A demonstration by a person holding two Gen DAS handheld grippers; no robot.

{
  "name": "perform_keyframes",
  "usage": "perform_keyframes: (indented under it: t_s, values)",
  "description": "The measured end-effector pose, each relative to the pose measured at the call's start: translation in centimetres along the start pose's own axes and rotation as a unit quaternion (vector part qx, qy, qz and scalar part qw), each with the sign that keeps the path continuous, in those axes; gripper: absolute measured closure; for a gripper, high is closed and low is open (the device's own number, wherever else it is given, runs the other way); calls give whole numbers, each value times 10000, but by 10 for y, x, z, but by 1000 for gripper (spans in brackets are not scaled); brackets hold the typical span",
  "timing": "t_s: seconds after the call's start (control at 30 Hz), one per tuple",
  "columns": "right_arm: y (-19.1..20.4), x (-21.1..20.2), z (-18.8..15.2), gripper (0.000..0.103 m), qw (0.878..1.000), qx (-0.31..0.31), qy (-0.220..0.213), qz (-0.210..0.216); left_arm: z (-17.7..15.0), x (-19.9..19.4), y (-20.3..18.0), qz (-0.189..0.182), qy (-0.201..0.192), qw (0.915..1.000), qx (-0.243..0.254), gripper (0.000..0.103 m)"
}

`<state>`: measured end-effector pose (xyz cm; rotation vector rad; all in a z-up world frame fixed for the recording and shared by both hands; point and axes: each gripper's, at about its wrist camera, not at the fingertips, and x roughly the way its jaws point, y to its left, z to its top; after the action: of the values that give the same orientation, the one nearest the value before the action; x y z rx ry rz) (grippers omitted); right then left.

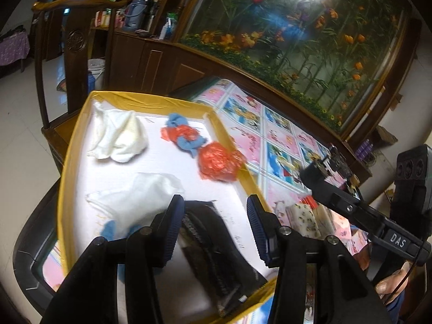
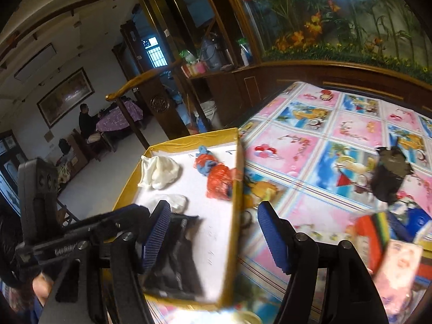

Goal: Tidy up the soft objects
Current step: 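Grasp the lemon-print tissue pack with the left tool while the right tool returns to the table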

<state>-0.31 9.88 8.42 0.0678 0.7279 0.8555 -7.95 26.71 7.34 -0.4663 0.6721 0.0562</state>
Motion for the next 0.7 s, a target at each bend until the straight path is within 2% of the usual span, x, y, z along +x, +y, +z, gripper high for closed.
perform_keyframes:
  t_s: [0.13,0.3,0.43,0.5,0.7]
  values:
    - [-40,-41,-17,31,9994,268,-192,121,-5,7,-28,-142,139,9994,278,56]
    - [-92,-93,-33,31,9960,659,-540,-259,-17,26,-71,-303,423,9966,641,52]
    - [-123,-119,-40,31,9888,1240,-817,-162,-27,49,-106,-452,761,9926,836,49]
    - [-130,-122,-38,31,9861,1423,-851,-79,-33,61,-120,-450,898,9908,911,43]
    - [-129,-125,-37,31,9840,1531,-907,-38,-38,106,-149,-194,1365,9859,944,43]
